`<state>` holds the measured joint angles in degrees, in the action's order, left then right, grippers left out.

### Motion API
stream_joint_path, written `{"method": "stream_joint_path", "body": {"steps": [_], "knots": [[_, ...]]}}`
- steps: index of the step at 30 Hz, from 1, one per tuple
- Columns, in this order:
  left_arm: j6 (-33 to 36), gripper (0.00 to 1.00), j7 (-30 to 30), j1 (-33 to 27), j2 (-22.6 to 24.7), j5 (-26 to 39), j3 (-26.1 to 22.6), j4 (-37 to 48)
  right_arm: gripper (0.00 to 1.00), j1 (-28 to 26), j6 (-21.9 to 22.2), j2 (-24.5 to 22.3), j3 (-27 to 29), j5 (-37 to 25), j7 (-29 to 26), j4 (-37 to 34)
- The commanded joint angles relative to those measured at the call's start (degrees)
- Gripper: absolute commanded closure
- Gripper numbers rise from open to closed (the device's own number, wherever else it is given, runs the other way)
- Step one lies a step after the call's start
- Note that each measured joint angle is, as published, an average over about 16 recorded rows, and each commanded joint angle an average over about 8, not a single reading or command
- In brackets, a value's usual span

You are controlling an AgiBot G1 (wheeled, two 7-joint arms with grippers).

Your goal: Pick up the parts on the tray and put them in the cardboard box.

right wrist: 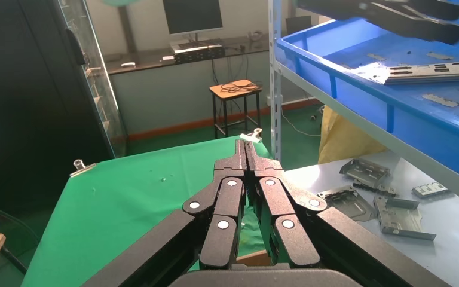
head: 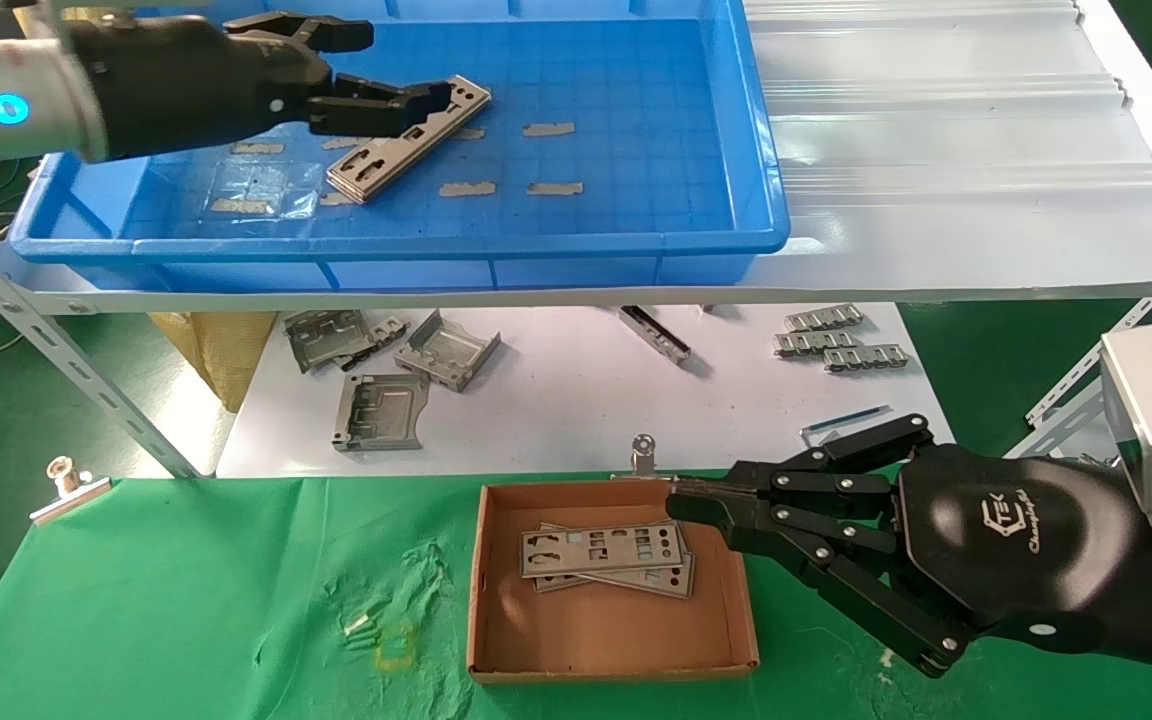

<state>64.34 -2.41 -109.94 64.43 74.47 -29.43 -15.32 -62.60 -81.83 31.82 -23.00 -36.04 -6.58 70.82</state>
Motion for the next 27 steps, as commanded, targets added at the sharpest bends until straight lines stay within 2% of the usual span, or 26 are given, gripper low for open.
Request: {"method": "stream_joint_path", "body": {"steps": [1, 6, 15, 17, 18, 20, 24, 26, 27], "knots": [[-3.7, 0.0, 0.6, -1.7, 2.4, 1.6, -0.7, 3.5, 0.0, 0.0, 0.0, 0.0, 0.0, 0.0, 0.0, 0.0], [-6.4, 0.0, 1.3, -4.1, 5.5, 3.8, -2.1, 8.0, 0.0, 0.0, 0.0, 0.0, 0.0, 0.0, 0.0, 0.0], [-7.2, 0.0, 1.5, -6.0, 7.4, 5.5, -3.3, 12.5, 0.0, 0.0, 0.0, 0.0, 0.0, 0.0, 0.0, 0.0], [-7.0, 0.05, 1.5, -6.2, 7.6, 5.6, -3.4, 13.0, 0.0, 0.0, 0.0, 0.0, 0.0, 0.0, 0.0, 0.0], [-6.9, 0.1, 1.5, -6.3, 7.6, 5.7, -3.4, 13.3, 0.0, 0.0, 0.0, 0.0, 0.0, 0.0, 0.0, 0.0], [-6.7, 0.26, 1.6, -6.4, 7.6, 5.8, -3.5, 13.6, 0.0, 0.0, 0.0, 0.0, 0.0, 0.0, 0.0, 0.0], [-6.7, 0.71, 1.7, -6.6, 7.6, 5.8, -3.5, 14.2, 0.0, 0.0, 0.0, 0.0, 0.0, 0.0, 0.0, 0.0], [-6.8, 0.88, 1.8, -6.6, 7.7, 5.7, -3.4, 14.4, 0.0, 0.0, 0.0, 0.0, 0.0, 0.0, 0.0, 0.0], [-6.9, 0.93, 1.8, -6.6, 7.7, 5.7, -3.4, 14.4, 0.0, 0.0, 0.0, 0.0, 0.0, 0.0, 0.0, 0.0]]}}
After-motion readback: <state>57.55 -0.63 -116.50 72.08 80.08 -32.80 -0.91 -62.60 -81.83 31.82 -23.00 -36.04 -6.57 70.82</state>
